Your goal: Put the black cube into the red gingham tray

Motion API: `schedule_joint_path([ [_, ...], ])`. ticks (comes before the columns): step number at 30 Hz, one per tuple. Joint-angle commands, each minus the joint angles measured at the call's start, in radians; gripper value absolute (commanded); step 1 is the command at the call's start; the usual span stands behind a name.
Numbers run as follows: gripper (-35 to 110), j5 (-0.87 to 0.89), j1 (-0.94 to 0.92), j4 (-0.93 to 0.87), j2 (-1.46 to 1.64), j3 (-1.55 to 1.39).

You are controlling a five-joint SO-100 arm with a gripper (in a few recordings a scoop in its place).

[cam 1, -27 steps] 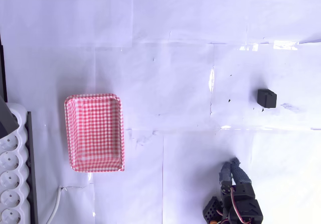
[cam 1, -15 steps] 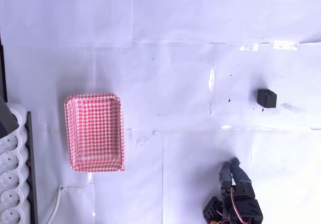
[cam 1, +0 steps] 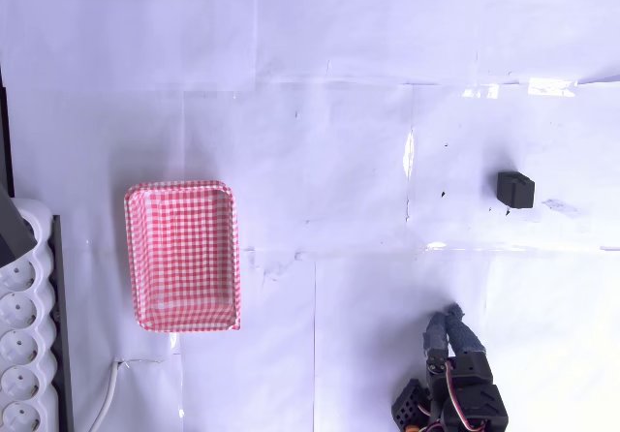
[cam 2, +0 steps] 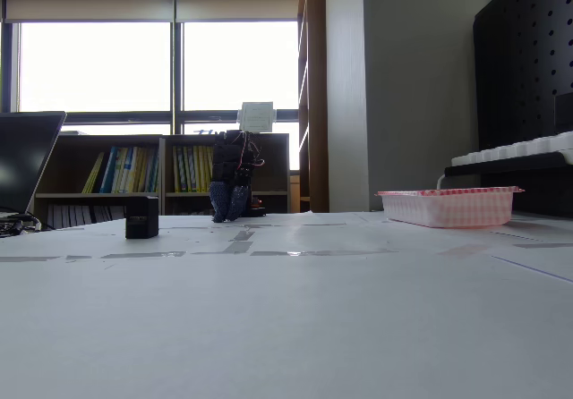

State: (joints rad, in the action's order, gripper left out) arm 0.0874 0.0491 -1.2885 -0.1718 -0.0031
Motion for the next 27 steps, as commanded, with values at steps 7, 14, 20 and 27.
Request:
schedule_joint_path([
  [7, 1, 0.02, 0.0, -0.058, -0.006, -0.011],
  [14, 2, 0.075, -0.055, 0.339, 0.256, -0.011],
  [20, 18, 0.187, -0.146, 0.876, 0.568, -0.015],
  [27, 47, 0.196, -0.245, 1.405, 1.034, -0.025],
])
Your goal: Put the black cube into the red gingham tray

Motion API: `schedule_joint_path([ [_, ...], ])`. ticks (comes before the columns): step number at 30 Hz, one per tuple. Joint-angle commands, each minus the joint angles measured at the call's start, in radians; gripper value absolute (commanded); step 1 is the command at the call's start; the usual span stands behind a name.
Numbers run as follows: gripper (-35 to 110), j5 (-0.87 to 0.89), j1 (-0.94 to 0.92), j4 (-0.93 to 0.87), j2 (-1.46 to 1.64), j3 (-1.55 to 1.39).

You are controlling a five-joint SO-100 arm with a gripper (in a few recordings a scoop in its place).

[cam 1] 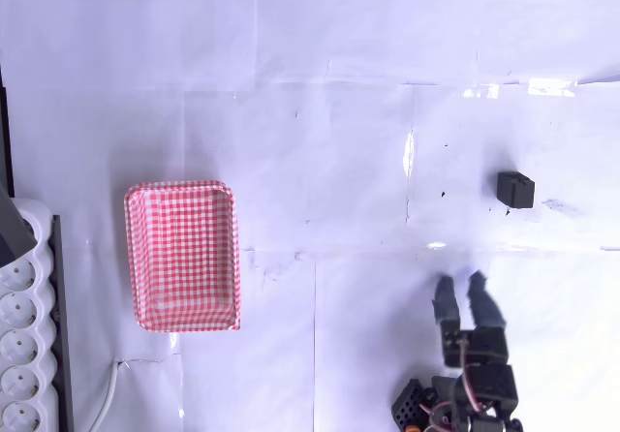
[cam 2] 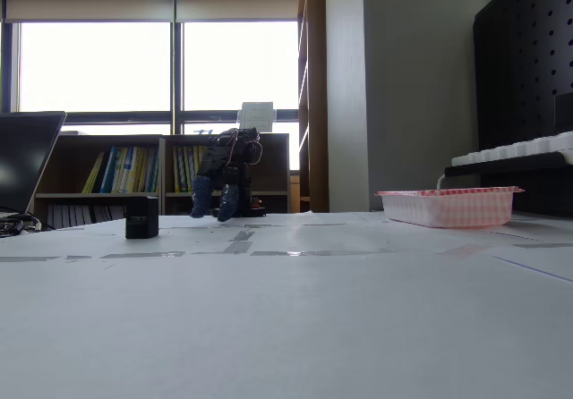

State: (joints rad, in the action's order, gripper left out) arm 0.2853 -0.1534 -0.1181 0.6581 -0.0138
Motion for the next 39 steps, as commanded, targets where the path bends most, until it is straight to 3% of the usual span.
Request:
schedule_joint_path([
  [1, 50, -0.028, -0.054, 0.305, 0.249, -0.015],
  [4, 59, -0.084, -0.086, 0.5, 0.387, -0.015],
  [9, 60, -0.118, -0.124, 0.815, 0.638, -0.029],
  [21, 60, -0.12, -0.166, 1.197, 1.16, -0.318],
  [39, 59, -0.164, -0.133, 1.239, 1.42, -0.652],
])
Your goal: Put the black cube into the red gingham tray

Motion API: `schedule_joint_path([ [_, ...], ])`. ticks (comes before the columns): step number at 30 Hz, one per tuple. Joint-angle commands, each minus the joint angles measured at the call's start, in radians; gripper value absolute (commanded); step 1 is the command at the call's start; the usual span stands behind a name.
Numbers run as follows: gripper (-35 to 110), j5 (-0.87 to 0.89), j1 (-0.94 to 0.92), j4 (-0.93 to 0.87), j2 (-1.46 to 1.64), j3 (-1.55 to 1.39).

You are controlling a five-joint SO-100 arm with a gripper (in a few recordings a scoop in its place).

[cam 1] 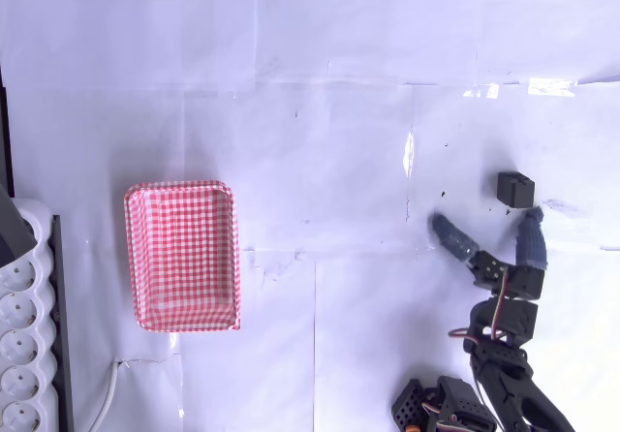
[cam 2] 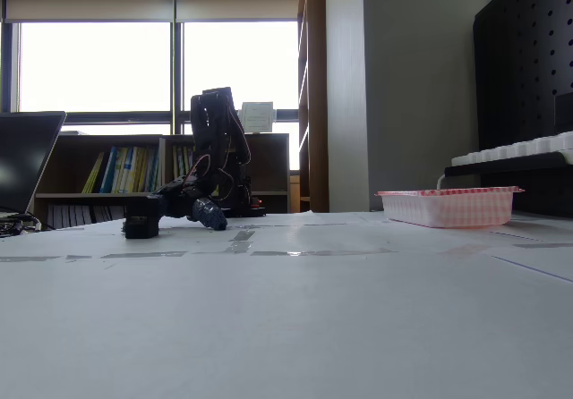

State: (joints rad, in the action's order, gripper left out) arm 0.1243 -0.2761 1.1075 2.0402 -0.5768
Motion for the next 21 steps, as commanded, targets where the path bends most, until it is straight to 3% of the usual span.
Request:
schedule_joint_path([
  [1, 59, -0.003, -0.009, 0.012, 0.052, -0.11],
  [21, 58, -0.037, 0.018, 0.02, 0.16, -0.305],
])
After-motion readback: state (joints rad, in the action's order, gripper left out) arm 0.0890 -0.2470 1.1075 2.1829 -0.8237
